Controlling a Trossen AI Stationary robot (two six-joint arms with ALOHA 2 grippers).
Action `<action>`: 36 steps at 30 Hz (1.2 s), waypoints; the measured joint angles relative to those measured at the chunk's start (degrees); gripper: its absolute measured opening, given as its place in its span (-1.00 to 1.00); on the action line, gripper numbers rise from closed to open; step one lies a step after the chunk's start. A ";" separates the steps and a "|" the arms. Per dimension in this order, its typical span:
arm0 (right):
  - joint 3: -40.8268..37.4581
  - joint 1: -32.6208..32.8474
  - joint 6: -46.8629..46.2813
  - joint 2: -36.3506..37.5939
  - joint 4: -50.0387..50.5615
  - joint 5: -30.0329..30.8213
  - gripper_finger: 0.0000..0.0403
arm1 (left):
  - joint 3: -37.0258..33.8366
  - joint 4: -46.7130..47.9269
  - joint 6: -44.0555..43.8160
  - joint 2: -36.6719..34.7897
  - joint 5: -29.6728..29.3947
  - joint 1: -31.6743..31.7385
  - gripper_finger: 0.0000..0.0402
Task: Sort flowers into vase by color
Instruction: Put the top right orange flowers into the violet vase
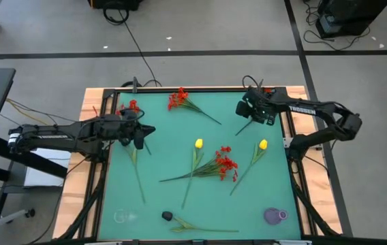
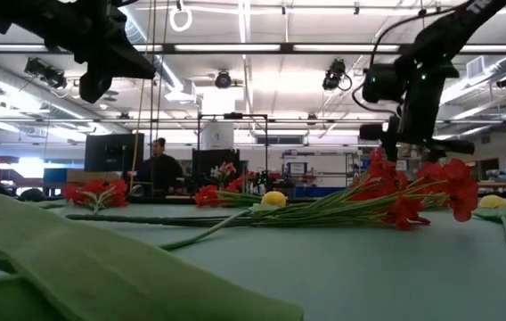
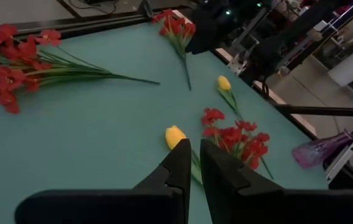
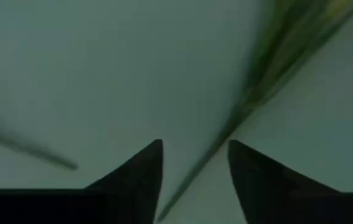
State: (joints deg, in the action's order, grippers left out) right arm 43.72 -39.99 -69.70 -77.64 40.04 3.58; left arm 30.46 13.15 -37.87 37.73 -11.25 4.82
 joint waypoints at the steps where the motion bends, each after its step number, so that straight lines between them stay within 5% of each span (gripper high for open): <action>1: 0.00 -1.15 -0.32 -0.67 0.47 0.00 0.10 | 0.00 0.19 0.00 0.14 0.00 0.00 -0.80; 7: 0.00 -7.17 -0.24 -4.55 0.71 0.46 0.38 | 0.00 4.31 0.07 0.18 -0.23 0.00 -0.80; 15: -0.02 -9.94 0.13 -11.00 -4.13 2.22 0.35 | 0.00 6.75 3.29 0.18 -2.23 0.00 -0.80; 21: 0.20 -9.54 -0.74 -13.17 -3.43 4.56 0.03 | 0.00 6.75 1.70 0.18 -2.32 -0.02 -0.80; 30: -0.15 -7.45 4.97 -10.41 -0.56 5.95 -0.90 | 0.00 6.71 1.12 0.18 -2.29 -0.02 -0.80; 36: -0.20 -2.74 5.67 -4.20 -0.99 4.34 -0.87 | 0.00 6.64 0.98 0.18 -2.21 -0.26 -0.80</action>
State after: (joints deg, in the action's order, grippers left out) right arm 43.53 -42.74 -64.03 -81.84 39.05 7.92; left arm 30.46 19.79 -36.88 37.91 -13.45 4.56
